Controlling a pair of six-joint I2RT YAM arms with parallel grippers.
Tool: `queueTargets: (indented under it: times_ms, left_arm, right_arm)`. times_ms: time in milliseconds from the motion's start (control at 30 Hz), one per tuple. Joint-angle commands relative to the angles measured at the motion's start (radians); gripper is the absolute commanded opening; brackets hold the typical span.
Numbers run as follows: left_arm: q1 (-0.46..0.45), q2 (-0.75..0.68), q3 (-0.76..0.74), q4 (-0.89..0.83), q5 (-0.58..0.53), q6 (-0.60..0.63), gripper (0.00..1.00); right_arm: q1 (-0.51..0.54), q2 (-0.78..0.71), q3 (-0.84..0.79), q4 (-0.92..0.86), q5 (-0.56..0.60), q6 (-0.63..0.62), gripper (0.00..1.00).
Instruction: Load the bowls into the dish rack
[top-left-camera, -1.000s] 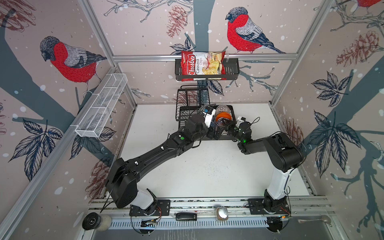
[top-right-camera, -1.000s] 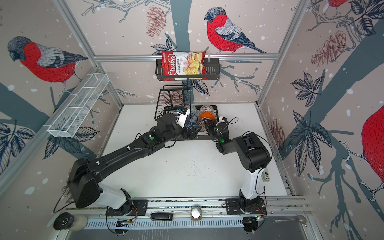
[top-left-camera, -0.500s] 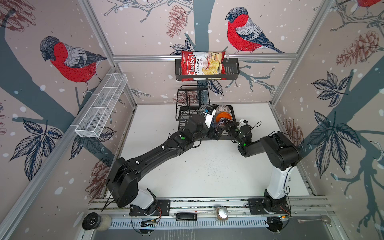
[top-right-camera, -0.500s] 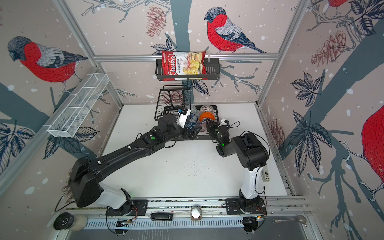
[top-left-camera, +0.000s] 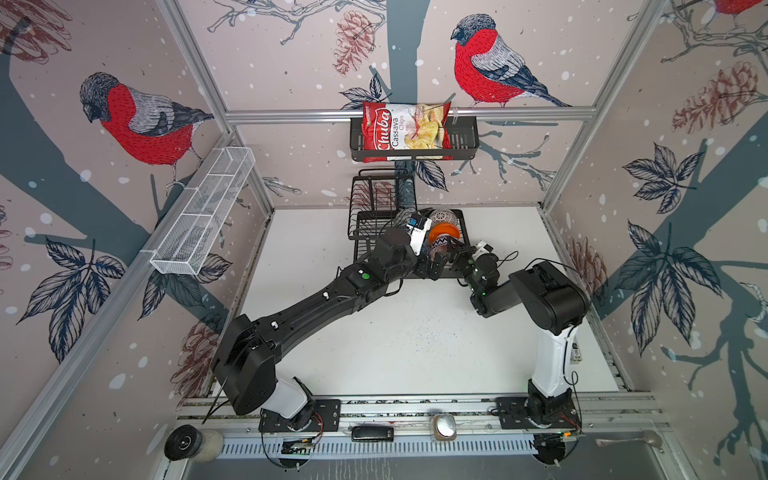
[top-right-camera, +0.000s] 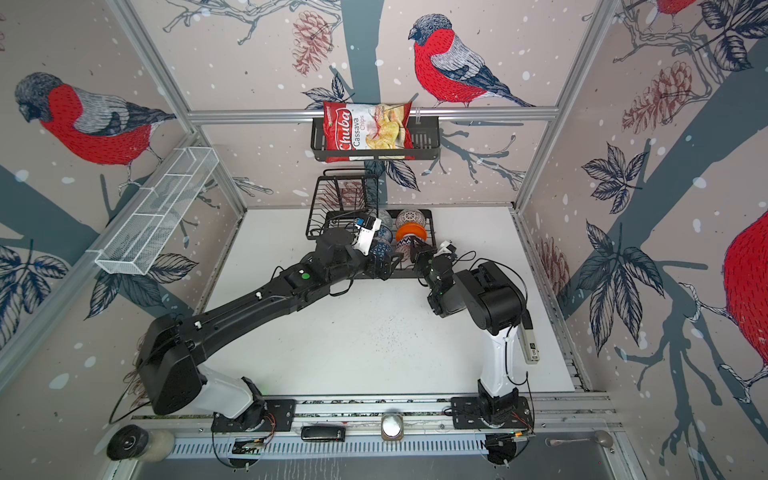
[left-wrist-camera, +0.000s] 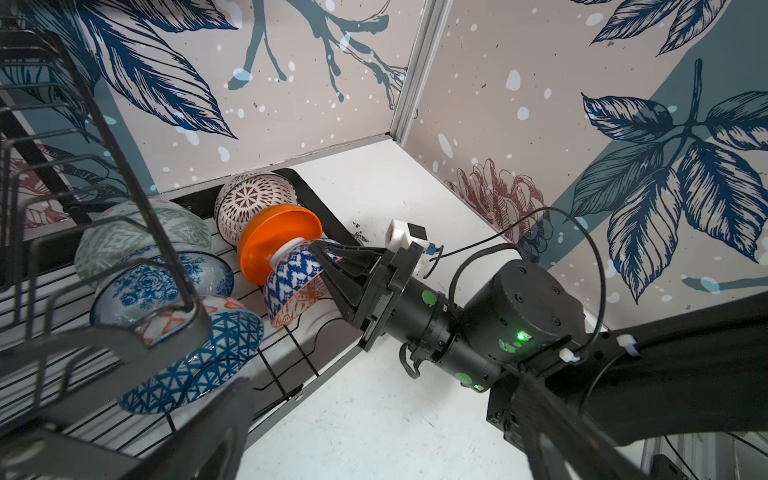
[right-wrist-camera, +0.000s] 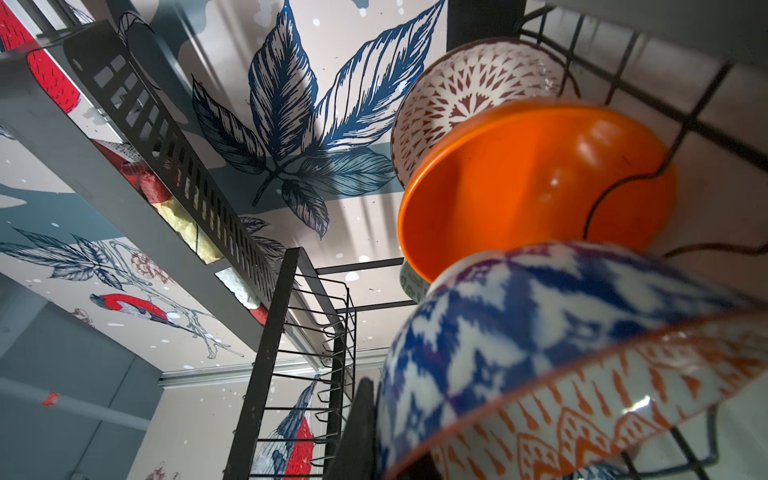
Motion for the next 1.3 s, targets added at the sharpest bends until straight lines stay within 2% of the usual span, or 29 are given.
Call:
queueTargets:
  times_ms: [0, 267, 600, 967, 1200, 1267]
  left_arm:
    - [0.000, -0.007, 0.010, 0.020, 0.010, 0.000, 0.98]
    - [-0.001, -0.013, 0.010, 0.019, 0.013, -0.002, 0.98]
    - [-0.001, -0.019, 0.008, 0.021, 0.011, -0.001, 0.98]
    - [-0.002, -0.022, 0.008, 0.020, 0.012, -0.003, 0.98]
    - [-0.003, -0.021, 0.008, 0.022, 0.014, -0.003, 0.98]
    - [-0.002, -0.021, 0.008, 0.022, 0.011, -0.003, 0.98]
  right_arm:
    - [0.007, -0.001, -0.003, -0.046, 0.007, 0.004, 0.00]
    - [0.018, -0.056, -0.014, -0.182, 0.041, -0.011, 0.00]
    - [0.015, -0.076, -0.036, -0.236, 0.046, -0.001, 0.00]
    - [0.012, -0.173, -0.040, -0.389, 0.072, -0.058, 0.17]
    - [0.009, -0.154, -0.028, -0.383, 0.044, -0.053, 0.18]
    - [0.010, -0.148, -0.021, -0.381, 0.041, -0.058, 0.15]
